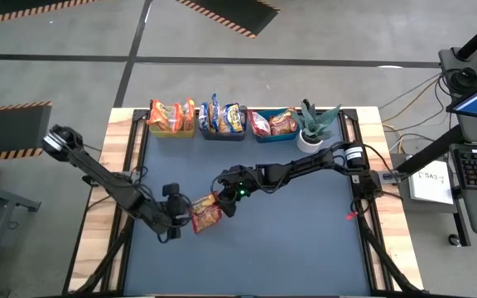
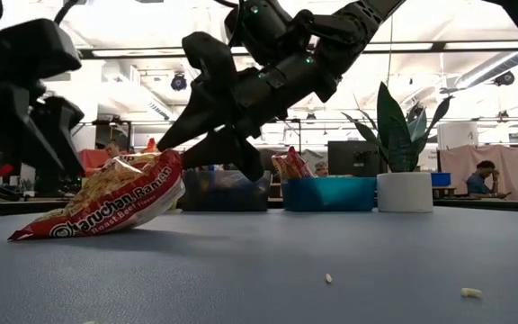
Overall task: Sort Maruchan noodles
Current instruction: Put the red noodle pack into the blue bin
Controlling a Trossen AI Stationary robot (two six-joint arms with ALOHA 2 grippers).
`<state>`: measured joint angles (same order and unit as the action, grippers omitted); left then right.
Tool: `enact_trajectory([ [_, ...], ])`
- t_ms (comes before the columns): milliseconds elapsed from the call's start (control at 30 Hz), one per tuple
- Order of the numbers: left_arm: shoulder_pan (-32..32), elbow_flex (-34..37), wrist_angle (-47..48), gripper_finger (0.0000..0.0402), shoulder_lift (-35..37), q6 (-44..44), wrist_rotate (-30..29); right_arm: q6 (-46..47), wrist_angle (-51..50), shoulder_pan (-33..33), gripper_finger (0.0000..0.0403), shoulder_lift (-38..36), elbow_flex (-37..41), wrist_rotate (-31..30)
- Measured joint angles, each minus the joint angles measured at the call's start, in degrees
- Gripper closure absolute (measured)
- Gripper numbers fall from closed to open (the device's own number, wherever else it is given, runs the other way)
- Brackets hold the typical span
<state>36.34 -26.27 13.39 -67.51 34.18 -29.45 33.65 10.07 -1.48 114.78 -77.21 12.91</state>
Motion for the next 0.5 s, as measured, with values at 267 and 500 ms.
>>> enact_trajectory([
  [267,0.0,-0.3,-0.3,0.0234,-4.9,1.3,0.3,1.3,0.7,0.0,0.0229,0.0,0.0,0.0],
  [500,0.0,-0.3,-2.9,0.0233,-9.6,2.6,0.0,2.9,1.0,-0.1,0.0184,0.0,0.0,0.1],
])
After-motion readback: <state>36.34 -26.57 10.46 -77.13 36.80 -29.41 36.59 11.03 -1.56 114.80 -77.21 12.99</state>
